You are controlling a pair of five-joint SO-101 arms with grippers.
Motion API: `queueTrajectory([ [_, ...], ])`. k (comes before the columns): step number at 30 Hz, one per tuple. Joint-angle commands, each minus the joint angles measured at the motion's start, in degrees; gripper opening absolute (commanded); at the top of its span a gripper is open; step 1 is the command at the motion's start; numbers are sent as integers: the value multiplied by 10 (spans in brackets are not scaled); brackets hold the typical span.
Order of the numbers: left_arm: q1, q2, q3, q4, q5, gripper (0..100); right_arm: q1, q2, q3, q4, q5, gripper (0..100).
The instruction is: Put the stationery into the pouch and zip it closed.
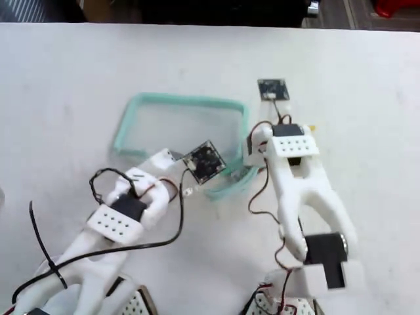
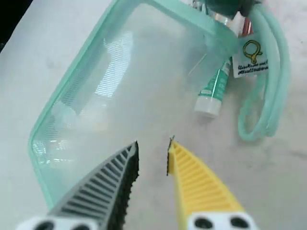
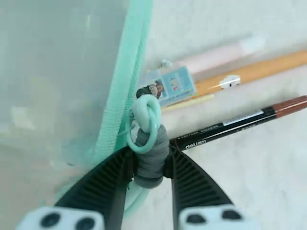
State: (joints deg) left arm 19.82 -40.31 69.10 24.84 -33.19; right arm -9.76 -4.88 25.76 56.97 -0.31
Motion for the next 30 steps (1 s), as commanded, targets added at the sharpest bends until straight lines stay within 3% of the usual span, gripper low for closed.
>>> queueTrajectory([
  [1,0,-37,-31,-14,6,128,6,-80,-53,36,-1,16],
  [3,0,-46,-31,-14,4,131,6,-111,-76,62,12,16],
  [11,48,-55,-5,-18,-121,132,5,-184,-137,148,75,16],
  [20,78,-55,-31,-35,-118,128,2,-239,-213,268,108,16],
  [24,78,-73,-58,-33,-70,128,-33,-250,-266,329,108,16],
  [30,91,-233,-59,101,-105,132,-81,-245,-334,396,104,16],
])
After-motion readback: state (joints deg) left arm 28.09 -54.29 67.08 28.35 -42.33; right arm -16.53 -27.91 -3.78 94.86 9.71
